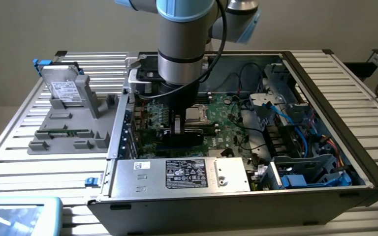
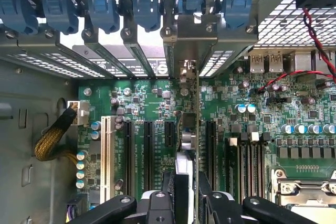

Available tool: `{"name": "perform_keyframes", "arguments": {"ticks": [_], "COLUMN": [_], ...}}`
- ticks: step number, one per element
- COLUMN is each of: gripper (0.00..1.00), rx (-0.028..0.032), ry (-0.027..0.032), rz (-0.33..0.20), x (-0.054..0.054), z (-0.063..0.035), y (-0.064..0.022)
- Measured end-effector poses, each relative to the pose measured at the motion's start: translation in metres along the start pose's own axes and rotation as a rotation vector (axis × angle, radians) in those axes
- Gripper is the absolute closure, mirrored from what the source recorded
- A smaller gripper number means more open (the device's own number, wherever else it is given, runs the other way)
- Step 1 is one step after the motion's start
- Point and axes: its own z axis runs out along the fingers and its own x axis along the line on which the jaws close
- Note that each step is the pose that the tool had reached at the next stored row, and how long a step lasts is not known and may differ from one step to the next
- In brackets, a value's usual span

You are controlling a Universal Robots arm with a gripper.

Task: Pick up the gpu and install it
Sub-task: 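Insert the gpu into the slot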

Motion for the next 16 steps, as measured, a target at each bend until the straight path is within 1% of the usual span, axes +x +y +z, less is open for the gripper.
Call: {"name": "perform_keyframes", "arguments": {"ticks": [16], "gripper": [0.72], "rx": [0.0], "ry": [-0.0002], "rz": [-0.001], "x": [0.0006], "z": [0.0004], "y": [0.0001]}}
